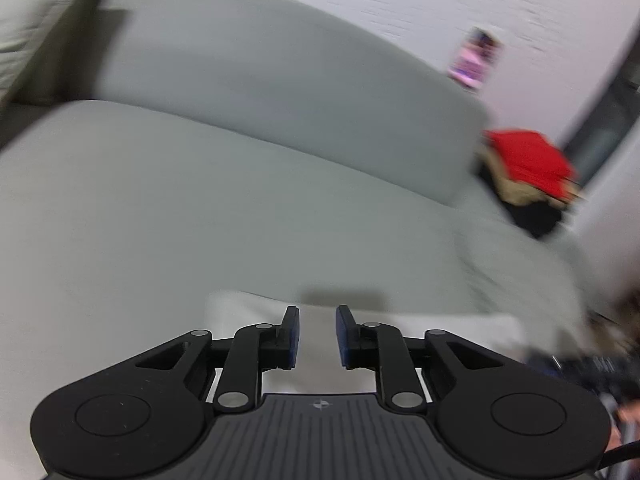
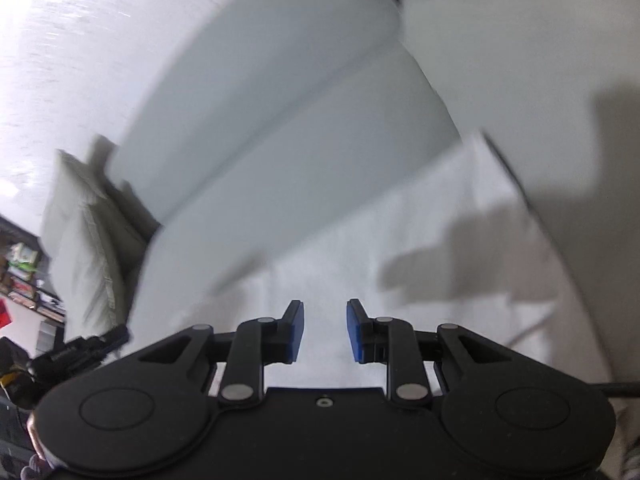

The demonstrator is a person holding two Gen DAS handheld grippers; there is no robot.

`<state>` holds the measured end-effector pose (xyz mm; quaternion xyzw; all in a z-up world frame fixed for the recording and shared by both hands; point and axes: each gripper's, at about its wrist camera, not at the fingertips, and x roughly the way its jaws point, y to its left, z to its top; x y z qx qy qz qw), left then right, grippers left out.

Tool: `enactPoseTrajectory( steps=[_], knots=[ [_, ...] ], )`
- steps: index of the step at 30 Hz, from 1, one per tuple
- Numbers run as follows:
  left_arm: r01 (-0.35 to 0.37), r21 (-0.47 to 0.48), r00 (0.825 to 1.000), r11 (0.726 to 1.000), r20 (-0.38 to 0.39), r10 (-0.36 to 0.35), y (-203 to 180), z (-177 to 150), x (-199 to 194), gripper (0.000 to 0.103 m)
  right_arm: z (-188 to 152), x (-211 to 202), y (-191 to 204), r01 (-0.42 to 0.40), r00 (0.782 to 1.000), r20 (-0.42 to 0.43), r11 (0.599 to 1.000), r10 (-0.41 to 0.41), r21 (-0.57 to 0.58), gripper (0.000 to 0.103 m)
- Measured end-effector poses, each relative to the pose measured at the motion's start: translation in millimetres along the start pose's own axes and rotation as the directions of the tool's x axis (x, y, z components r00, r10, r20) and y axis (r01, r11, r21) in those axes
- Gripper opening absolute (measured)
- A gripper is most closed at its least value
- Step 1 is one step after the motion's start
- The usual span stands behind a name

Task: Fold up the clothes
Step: 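Withdraw both open tools above the folded hoodie, then pinch the folded white hoodie edge with the right tool, then open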

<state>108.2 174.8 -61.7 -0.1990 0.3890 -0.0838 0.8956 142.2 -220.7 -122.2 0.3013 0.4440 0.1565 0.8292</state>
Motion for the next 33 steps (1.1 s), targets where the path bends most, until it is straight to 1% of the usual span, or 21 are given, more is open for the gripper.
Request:
enactPoseTrajectory(
  steps=[2, 3, 5, 6, 7, 8, 9, 10, 12, 14, 15, 16, 17, 18, 22, 25, 26, 28, 31, 32, 33],
  knots=[
    [0.025, -0.019, 0.997, 1.000, -0.068, -0.026, -6, -6, 24, 0.022, 7, -7, 2, -0.012, 1.000, 0.020, 1.000, 0.012, -0.007, 0.027],
    [-0.003, -0.012, 0.995, 1.000, -0.101, 0.002, -7, -11, 39, 0.021, 11, 1, -3, -0.013, 1.000, -0.002, 1.000, 0.013, 0.012, 0.028],
    [-0.113, 0.013, 0.979, 0.994, -0.170, 0.113, -1, -21, 68, 0.018, 20, 24, -14, -0.011, 0.998, -0.058, 0.998, 0.015, 0.061, 0.029],
    [-0.169, 0.010, 0.967, 0.986, -0.189, 0.168, 6, -27, 73, 0.007, 24, 36, -23, 0.002, 0.996, -0.084, 0.996, 0.005, 0.090, 0.028],
    [-0.201, -0.001, 0.963, 0.980, -0.183, 0.197, 14, -32, 73, 0.009, 28, 48, -34, 0.021, 0.994, -0.108, 0.993, -0.008, 0.119, 0.028],
    [-0.225, -0.021, 0.961, 0.974, -0.168, 0.218, 22, -35, 67, 0.012, 32, 55, -47, 0.055, 0.994, -0.106, 0.987, -0.039, 0.150, 0.021],
    [-0.250, -0.050, 0.957, 0.967, -0.164, 0.239, 32, -37, 58, 0.012, 37, 56, -62, 0.075, 0.995, -0.078, 0.978, -0.061, 0.194, 0.005],
    [-0.284, -0.065, 0.949, 0.956, -0.159, 0.271, 40, -38, 49, 0.012, 40, 51, -75, 0.111, 0.994, -0.037, 0.967, -0.106, 0.228, 0.003],
    [-0.378, -0.040, 0.918, 0.925, -0.144, 0.369, 47, -39, 30, 0.011, 47, 35, -97, 0.202, 0.973, 0.047, 0.937, -0.224, 0.287, 0.000],
    [-0.454, 0.024, 0.885, 0.891, -0.103, 0.454, 38, -39, 10, 0.005, 51, 20, -104, 0.188, 0.974, 0.066, 0.932, -0.218, 0.309, 0.000],
    [-0.491, 0.054, 0.866, 0.870, -0.080, 0.494, 34, -39, 0, 0.006, 51, 11, -98, 0.207, 0.967, 0.081, 0.933, -0.240, 0.296, 0.002],
    [-0.527, 0.083, 0.845, 0.846, -0.056, 0.532, 30, -40, -11, 0.006, 49, -2, -88, 0.225, 0.960, 0.106, 0.938, -0.261, 0.265, 0.011],
    [-0.545, 0.103, 0.834, 0.832, -0.029, 0.551, 23, -39, -22, 0.007, 48, -15, -77, 0.240, 0.952, 0.135, 0.943, -0.276, 0.230, 0.016],
    [-0.536, 0.110, 0.842, 0.837, 0.000, 0.539, 13, -39, -35, 0.010, 45, -31, -66, 0.232, 0.951, 0.156, 0.951, -0.266, 0.205, 0.020],
    [-0.476, 0.125, 0.879, 0.870, 0.098, 0.467, -28, -41, -78, 0.012, 30, -97, -27, 0.147, 0.964, 0.200, 0.979, -0.174, 0.142, 0.022],
    [-0.433, 0.137, 0.900, 0.891, 0.124, 0.418, -54, -47, -85, 0.014, 14, -137, -6, 0.074, 0.974, 0.208, 0.991, -0.096, 0.108, 0.030],
    [-0.424, 0.145, 0.904, 0.894, 0.123, 0.409, -57, -55, -85, 0.020, 7, -144, -3, 0.052, 0.977, 0.200, 0.994, -0.071, 0.098, 0.034],
    [-0.405, 0.151, 0.914, 0.902, 0.090, 0.395, -61, -65, -66, 0.023, -3, -138, -1, 0.038, 0.987, 0.155, 0.996, -0.051, 0.084, 0.039],
    [-0.374, 0.185, 0.926, 0.909, 0.023, 0.376, -57, -81, -16, 0.024, -13, -91, -2, 0.064, 0.997, 0.046, 0.996, -0.067, 0.067, 0.039],
    [-0.384, 0.210, 0.919, 0.899, -0.008, 0.394, -54, -86, 2, 0.026, -17, -71, -5, 0.081, 0.997, 0.016, 0.995, -0.082, 0.063, 0.037],
    [-0.412, 0.239, 0.901, 0.879, -0.040, 0.432, -53, -91, 18, 0.027, -21, -52, -9, 0.100, 0.995, -0.010, 0.993, -0.099, 0.057, 0.036]
  ],
)
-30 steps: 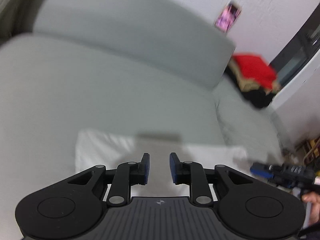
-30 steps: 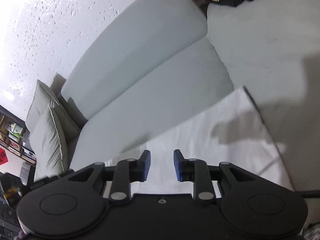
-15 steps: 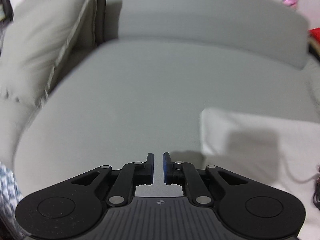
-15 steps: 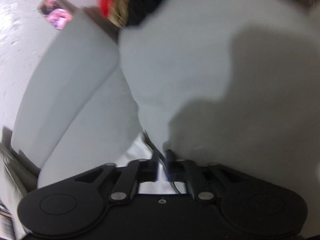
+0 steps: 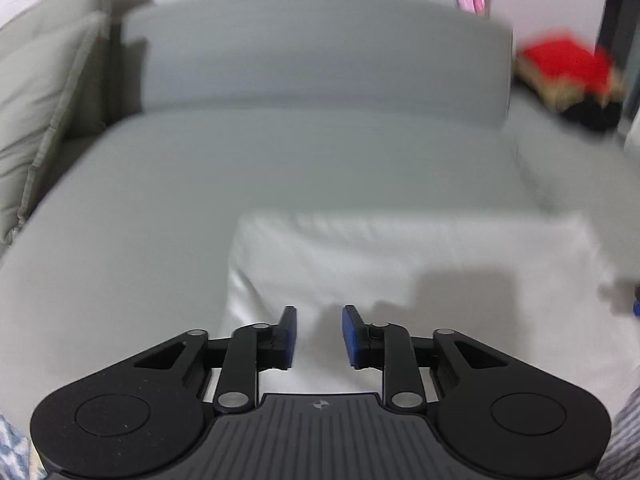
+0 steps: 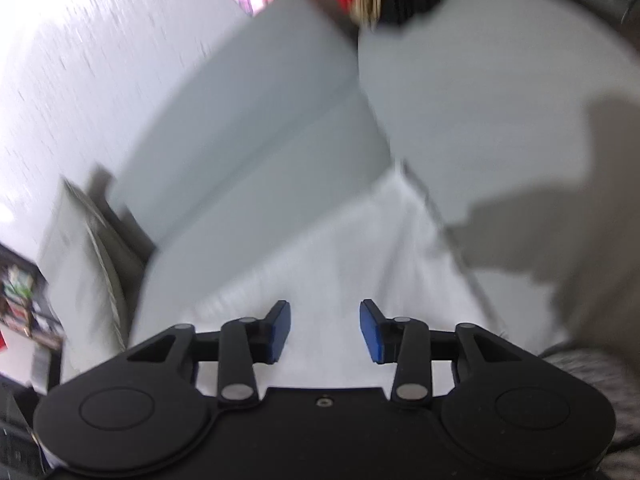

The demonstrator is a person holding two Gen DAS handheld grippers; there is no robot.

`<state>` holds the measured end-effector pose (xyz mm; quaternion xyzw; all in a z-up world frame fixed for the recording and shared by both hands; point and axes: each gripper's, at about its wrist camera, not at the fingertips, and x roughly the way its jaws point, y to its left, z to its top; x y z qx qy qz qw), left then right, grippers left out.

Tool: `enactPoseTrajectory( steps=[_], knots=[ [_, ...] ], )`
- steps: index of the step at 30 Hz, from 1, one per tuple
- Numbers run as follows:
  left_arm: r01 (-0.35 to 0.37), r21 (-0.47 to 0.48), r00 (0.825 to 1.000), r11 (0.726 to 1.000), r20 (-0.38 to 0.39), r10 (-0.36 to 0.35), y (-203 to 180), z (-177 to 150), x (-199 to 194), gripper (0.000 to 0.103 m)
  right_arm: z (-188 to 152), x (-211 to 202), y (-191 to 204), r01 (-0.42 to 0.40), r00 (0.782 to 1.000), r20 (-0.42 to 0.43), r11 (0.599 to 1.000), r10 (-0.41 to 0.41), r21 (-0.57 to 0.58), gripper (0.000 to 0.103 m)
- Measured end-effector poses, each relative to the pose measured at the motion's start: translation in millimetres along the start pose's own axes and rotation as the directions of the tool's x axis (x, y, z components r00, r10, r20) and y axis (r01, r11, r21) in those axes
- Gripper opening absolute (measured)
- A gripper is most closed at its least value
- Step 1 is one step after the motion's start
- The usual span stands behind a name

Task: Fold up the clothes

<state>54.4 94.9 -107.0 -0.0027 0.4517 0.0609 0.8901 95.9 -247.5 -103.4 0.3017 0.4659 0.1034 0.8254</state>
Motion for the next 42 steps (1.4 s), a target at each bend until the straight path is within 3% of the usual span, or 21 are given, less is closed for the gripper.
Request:
enactPoseTrajectory(
  steps=[2, 4, 6, 8, 11, 12, 13, 16, 19, 22, 27, 30, 33, 36, 42],
  knots=[
    [-0.074, 0.053, 0.996, 0.996, -0.050, 0.076, -6, -12, 13, 0.029, -6, 34, -6, 0.057, 0.998, -0.037, 0.998, -0.058, -0.003, 0.029],
    [-0.130, 0.085, 0.989, 0.988, -0.062, 0.135, -2, -20, 2, 0.029, -10, 32, -16, 0.169, 0.986, -0.009, 0.986, -0.169, -0.004, 0.000],
    [-0.200, 0.115, 0.974, 0.973, -0.083, 0.210, 5, -27, -9, 0.029, -14, 26, -25, 0.282, 0.959, 0.028, 0.959, -0.282, -0.004, 0.000],
    [-0.211, 0.106, 0.973, 0.972, -0.075, 0.220, 12, -34, -26, 0.028, -14, 14, -37, 0.324, 0.945, 0.032, 0.946, -0.324, 0.004, 0.000],
    [-0.144, 0.059, 0.989, 0.988, -0.005, 0.145, 14, -44, -55, 0.026, -23, -12, -34, 0.292, 0.956, 0.056, 0.955, -0.289, -0.046, 0.013],
    [-0.105, 0.053, 0.994, 0.993, 0.033, 0.103, 7, -47, -63, 0.030, -30, -21, -27, 0.280, 0.958, 0.087, 0.954, -0.272, -0.102, 0.025],
    [-0.069, 0.053, 0.995, 0.996, 0.069, 0.065, -1, -49, -68, 0.033, -37, -27, -19, 0.261, 0.963, 0.116, 0.952, -0.244, -0.162, 0.031],
    [-0.007, 0.105, 0.990, 0.994, 0.140, -0.008, -31, -55, -61, 0.039, -66, -34, 6, 0.203, 0.970, 0.195, 0.922, -0.144, -0.330, 0.031],
    [-0.031, 0.173, 0.987, 0.985, 0.163, 0.002, -52, -63, -44, 0.039, -89, -24, 17, 0.182, 0.966, 0.244, 0.882, -0.079, -0.435, 0.031],
    [-0.037, 0.194, 0.993, 0.980, 0.114, 0.014, -56, -69, -33, 0.039, -90, -17, 22, 0.130, 0.976, 0.216, 0.894, -0.038, -0.428, 0.031],
    [-0.022, 0.152, 0.998, 0.988, 0.058, 0.013, -45, -73, -35, 0.041, -99, 3, 32, 0.188, 0.981, 0.138, 0.863, -0.139, -0.469, 0.031],
    [0.029, 0.067, 0.996, 0.997, 0.080, -0.035, -28, -79, -48, 0.041, -97, -7, 33, 0.186, 0.982, 0.080, 0.860, -0.168, -0.475, 0.031],
    [0.073, -0.042, 0.989, 0.996, 0.136, -0.067, -11, -81, -54, 0.044, -98, -22, 12, 0.094, 0.994, 0.090, 0.909, -0.063, -0.405, 0.034],
    [0.083, -0.089, 0.992, 0.993, 0.107, -0.074, -9, -76, -42, 0.044, -89, -28, -5, 0.045, 0.989, 0.145, 0.959, -0.004, -0.281, 0.043],
    [0.044, -0.005, 0.995, 0.999, 0.094, -0.043, -27, -77, -32, 0.049, -90, -23, -2, 0.047, 0.989, 0.151, 0.952, 0.000, -0.303, 0.050]
  ],
)
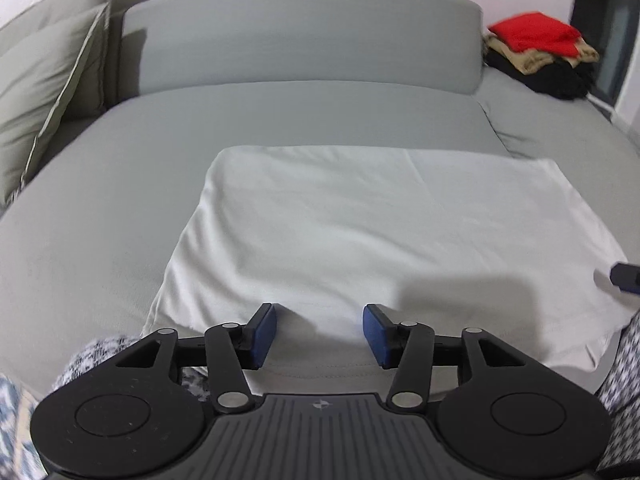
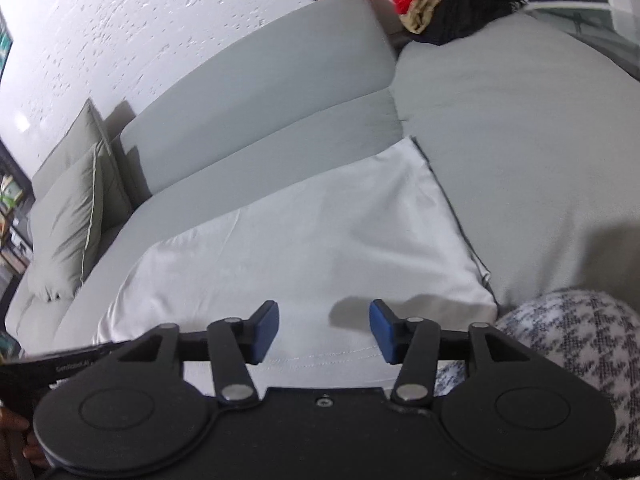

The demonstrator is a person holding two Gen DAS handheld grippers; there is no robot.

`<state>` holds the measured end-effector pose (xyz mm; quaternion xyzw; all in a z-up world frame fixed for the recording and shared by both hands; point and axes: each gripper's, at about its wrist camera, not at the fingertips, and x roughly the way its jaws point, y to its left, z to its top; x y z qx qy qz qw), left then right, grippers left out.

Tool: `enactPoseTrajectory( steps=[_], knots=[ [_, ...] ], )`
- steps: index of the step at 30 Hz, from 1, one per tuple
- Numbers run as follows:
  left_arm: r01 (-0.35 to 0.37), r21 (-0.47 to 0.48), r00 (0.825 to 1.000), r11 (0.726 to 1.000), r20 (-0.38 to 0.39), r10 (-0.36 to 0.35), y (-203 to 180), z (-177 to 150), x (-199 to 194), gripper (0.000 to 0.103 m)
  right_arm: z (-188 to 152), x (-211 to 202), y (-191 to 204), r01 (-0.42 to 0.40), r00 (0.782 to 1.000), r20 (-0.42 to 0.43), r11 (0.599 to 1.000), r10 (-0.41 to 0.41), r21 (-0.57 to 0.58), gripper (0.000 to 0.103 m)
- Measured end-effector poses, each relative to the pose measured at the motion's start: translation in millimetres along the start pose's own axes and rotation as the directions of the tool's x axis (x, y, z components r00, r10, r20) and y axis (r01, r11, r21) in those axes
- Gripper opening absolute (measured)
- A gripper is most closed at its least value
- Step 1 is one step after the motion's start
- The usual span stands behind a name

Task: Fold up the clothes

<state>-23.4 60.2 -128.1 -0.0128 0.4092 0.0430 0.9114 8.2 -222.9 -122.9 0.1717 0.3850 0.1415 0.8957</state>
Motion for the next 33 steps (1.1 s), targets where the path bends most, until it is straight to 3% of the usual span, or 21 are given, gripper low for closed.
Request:
enactPoseTrajectory(
  steps=[17, 22, 26, 29, 31, 33],
  knots=[
    [-0.001, -0.006, 1.000, 1.000, -0.009, 0.001, 0, -1, 0, 0.056, 1, 4, -1, -0.009, 1.000, 0.001, 1.000, 0.009, 0.002, 0.050],
    [-0.004, 0.003, 1.000, 1.000, -0.009, 0.004, -1, -1, 0, 0.056, 3, 7, 7, 0.000, 1.000, -0.013, 1.000, 0.000, -0.020, 0.038],
    [-0.014, 0.030, 1.000, 0.999, -0.017, 0.014, -3, 0, 0, 0.056, 11, 21, 30, 0.047, 0.999, -0.006, 0.996, -0.047, -0.079, 0.037],
    [-0.027, 0.072, 0.999, 0.997, -0.036, 0.029, -7, -1, -2, 0.056, 11, 38, 45, 0.118, 0.991, -0.047, 0.983, -0.126, -0.143, 0.037],
    [-0.031, 0.104, 0.996, 0.994, -0.083, 0.040, -9, -5, -7, 0.056, 5, 43, 49, 0.171, 0.976, -0.106, 0.968, -0.192, -0.184, 0.037],
    [-0.011, 0.136, 0.986, 0.991, -0.165, 0.034, -11, -10, -15, 0.053, 2, 32, 48, 0.180, 0.967, -0.148, 0.967, -0.208, -0.182, 0.037]
  ],
)
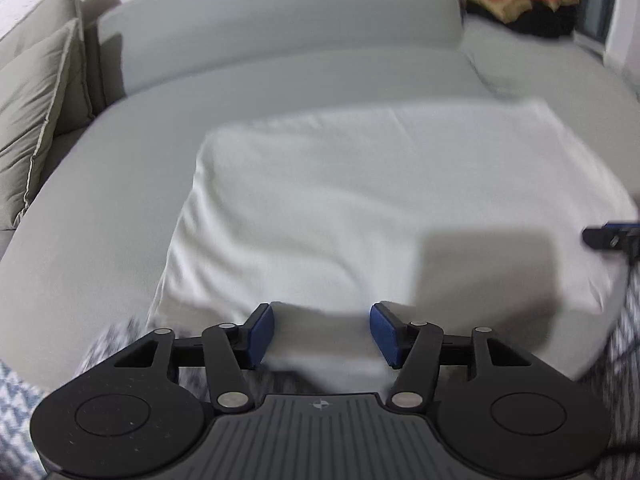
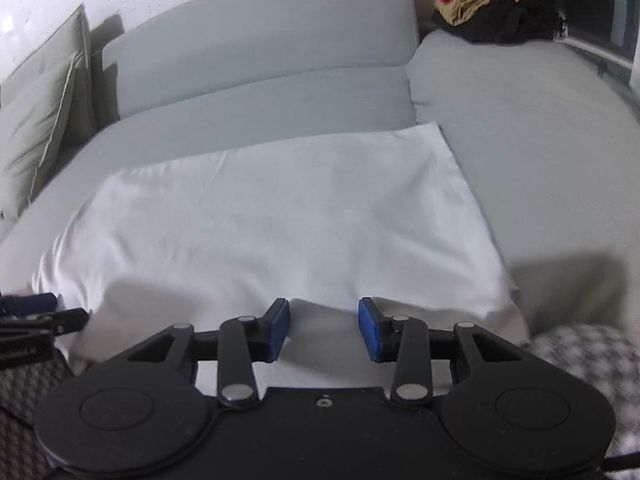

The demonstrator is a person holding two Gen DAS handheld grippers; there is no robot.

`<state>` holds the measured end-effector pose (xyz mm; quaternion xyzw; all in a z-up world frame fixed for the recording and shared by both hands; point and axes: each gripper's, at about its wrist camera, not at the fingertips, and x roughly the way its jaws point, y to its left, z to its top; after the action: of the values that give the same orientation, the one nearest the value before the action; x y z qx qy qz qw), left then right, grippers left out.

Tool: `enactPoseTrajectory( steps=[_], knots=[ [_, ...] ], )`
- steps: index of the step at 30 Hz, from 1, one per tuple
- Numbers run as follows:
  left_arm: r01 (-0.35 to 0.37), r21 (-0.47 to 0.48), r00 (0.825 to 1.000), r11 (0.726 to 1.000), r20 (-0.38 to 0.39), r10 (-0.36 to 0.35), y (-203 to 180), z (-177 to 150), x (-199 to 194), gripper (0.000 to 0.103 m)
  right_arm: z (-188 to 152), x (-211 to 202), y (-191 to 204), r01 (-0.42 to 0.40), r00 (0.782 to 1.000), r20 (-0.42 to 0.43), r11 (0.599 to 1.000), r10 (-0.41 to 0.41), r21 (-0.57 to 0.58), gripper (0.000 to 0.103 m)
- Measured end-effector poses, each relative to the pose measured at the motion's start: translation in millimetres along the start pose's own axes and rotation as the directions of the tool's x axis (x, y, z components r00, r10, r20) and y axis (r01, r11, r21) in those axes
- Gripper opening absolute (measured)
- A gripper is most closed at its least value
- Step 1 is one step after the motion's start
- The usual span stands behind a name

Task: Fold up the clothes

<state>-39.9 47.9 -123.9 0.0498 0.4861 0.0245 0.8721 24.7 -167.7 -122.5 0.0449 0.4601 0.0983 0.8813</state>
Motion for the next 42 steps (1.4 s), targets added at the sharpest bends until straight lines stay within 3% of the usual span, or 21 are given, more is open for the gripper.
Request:
enactPoseTrajectory(
  steps=[2, 4, 6, 8, 11, 14, 16, 18, 19, 21, 23, 25, 28, 29, 30, 31, 32, 36, 38, 42],
  knots=[
    [0.025, 0.029, 0.998, 0.999, -0.058, -0.023, -3, -11, -10, 0.051, -4, -12, -9, -0.018, 0.994, -0.103, 0.998, 0.024, 0.061, 0.037],
    [0.038, 0.050, 0.999, 0.998, -0.020, -0.037, -4, -20, -28, 0.051, -13, -23, -23, -0.059, 0.976, -0.200, 0.989, 0.086, 0.139, 0.029],
    [0.046, 0.036, 0.998, 0.998, 0.032, -0.047, 0, -20, -44, 0.054, -20, -43, -30, -0.096, 0.979, -0.161, 0.983, 0.121, 0.156, 0.031],
    [0.029, 0.013, 0.996, 0.999, 0.086, -0.030, 5, -11, -55, 0.054, -18, -60, -34, -0.084, 0.992, -0.081, 0.984, 0.098, 0.154, 0.036],
    [-0.018, -0.009, 0.988, 1.000, 0.154, 0.019, 10, 14, -57, 0.058, 0, -69, -39, -0.060, 0.998, 0.031, 0.987, 0.056, 0.148, 0.036],
    [-0.052, -0.025, 0.978, 0.998, 0.200, 0.056, 14, 39, -44, 0.057, 27, -58, -48, -0.041, 0.996, 0.083, 0.984, 0.027, 0.175, 0.030],
    [-0.066, -0.037, 0.973, 0.997, 0.217, 0.072, 18, 53, -28, 0.054, 42, -40, -54, -0.062, 0.996, 0.080, 0.974, 0.045, 0.219, 0.027],
    [-0.071, -0.046, 0.971, 0.996, 0.227, 0.080, 25, 64, -9, 0.039, 52, -17, -62, -0.115, 0.993, 0.062, 0.952, 0.102, 0.282, 0.027],
    [-0.065, -0.047, 0.972, 0.997, 0.224, 0.074, 28, 68, 0, 0.038, 55, -5, -66, -0.150, 0.989, 0.049, 0.937, 0.141, 0.316, 0.027],
    [-0.045, -0.052, 0.980, 0.998, 0.193, 0.054, 36, 71, 16, 0.036, 58, 18, -71, -0.220, 0.973, 0.023, 0.900, 0.228, 0.377, 0.027],
    [-0.058, -0.088, 0.992, 0.994, 0.105, 0.067, 48, 70, 34, 0.035, 56, 37, -78, -0.252, 0.957, -0.020, 0.866, 0.288, 0.432, 0.027],
    [-0.138, -0.130, 0.990, 0.982, 0.002, 0.139, 63, 64, 48, 0.039, 53, 42, -87, -0.190, 0.972, -0.041, 0.873, 0.233, 0.449, 0.003],
    [-0.161, -0.157, 0.987, 0.974, -0.017, 0.160, 76, 57, 40, 0.041, 47, 35, -93, 0.014, 0.997, -0.073, 0.929, 0.014, 0.371, 0.000],
    [-0.213, -0.136, 0.977, 0.967, -0.032, 0.211, 75, 56, 37, 0.041, 45, 32, -95, 0.087, 0.995, -0.080, 0.937, -0.064, 0.339, 0.000],
    [-0.268, -0.110, 0.963, 0.957, -0.043, 0.265, 74, 55, 35, 0.040, 43, 29, -96, 0.113, 0.992, -0.085, 0.936, -0.090, 0.333, 0.000],
    [-0.312, -0.079, 0.950, 0.947, -0.043, 0.309, 72, 53, 33, 0.040, 42, 25, -97, 0.117, 0.992, -0.090, 0.934, -0.092, 0.337, 0.000],
    [-0.321, -0.062, 0.947, 0.945, -0.034, 0.319, 71, 51, 30, 0.040, 41, 22, -95, 0.127, 0.991, -0.090, 0.936, -0.103, 0.328, 0.000],
    [-0.315, -0.062, 0.947, 0.947, 0.042, 0.318, 69, 52, 12, 0.040, 47, 4, -80, 0.107, 0.994, -0.021, 0.950, -0.105, 0.292, 0.023],
    [-0.313, -0.062, 0.943, 0.948, 0.103, 0.318, 67, 57, 4, 0.040, 53, -5, -77, 0.062, 0.996, 0.038, 0.955, -0.077, 0.291, 0.024],
    [-0.218, -0.040, 0.955, 0.975, 0.198, 0.222, 50, 80, 5, 0.041, 69, 1, -77, -0.032, 0.993, 0.117, 0.943, -0.007, 0.332, 0.024]
  ],
)
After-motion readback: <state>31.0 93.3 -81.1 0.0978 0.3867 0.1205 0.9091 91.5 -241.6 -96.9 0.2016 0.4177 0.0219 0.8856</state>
